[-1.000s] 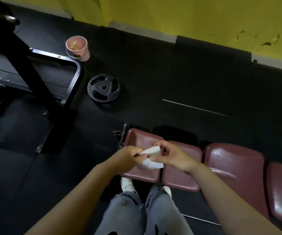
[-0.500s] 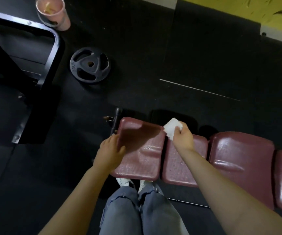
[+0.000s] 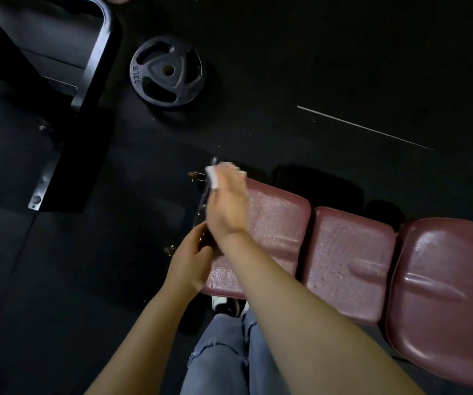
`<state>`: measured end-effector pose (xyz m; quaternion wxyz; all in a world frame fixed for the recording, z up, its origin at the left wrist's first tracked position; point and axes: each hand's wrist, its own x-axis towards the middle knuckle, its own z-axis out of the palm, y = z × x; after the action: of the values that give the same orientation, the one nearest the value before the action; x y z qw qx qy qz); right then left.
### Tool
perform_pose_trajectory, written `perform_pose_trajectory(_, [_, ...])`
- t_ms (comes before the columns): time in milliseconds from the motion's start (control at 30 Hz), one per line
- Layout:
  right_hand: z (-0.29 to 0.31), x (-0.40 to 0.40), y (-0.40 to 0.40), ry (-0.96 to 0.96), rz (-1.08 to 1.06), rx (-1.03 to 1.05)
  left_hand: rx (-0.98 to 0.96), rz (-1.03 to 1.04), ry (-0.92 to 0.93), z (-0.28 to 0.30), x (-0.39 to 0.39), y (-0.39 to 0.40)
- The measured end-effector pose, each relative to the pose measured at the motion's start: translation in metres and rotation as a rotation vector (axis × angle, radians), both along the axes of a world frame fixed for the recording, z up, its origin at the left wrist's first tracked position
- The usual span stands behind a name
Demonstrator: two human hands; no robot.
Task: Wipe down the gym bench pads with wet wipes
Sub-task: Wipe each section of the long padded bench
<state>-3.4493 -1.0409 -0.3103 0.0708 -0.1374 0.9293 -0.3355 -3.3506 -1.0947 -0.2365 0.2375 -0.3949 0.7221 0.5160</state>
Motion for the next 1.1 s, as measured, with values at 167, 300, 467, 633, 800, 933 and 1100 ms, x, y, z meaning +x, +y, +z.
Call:
perform_pose_trajectory(167, [-0.017,0.019,0.047,0.152,0.619,0.080,0.054,0.028,-0.084,-0.005,0.017,-0.014])
perform_pose_trajectory(300, [-0.016,-0.002,0.121,0.117,0.296,0.251,0.092,0.054,-0.103,-0.005,0.029,-0.017])
perform_pose_trajectory(467, [-0.031,-0.009,0.201,-0.085,-0.149,0.419,0.106,0.045,-0.095,-0.004,0.036,-0.008])
perform_pose_trajectory(633, [-0.028,-0.005,0.189,-0.044,-0.692,0.146,0.060,-0.005,-0.106,-0.013,0.041,-0.009])
perform_pose_trajectory(800, [-0.025,0.012,0.159,-0.110,-0.758,0.080,0.037,-0.058,-0.110,-0.013,0.038,-0.010])
perform_pose_trajectory(933, [-0.024,0.037,0.085,-0.178,-0.684,-0.001,0.037,-0.059,-0.096,-0.017,0.036,-0.016])
perform_pose_trajectory(1100, [-0.012,0.048,0.025,-0.040,0.100,-0.090,0.084,-0.115,-0.084,-0.023,0.042,-0.028])
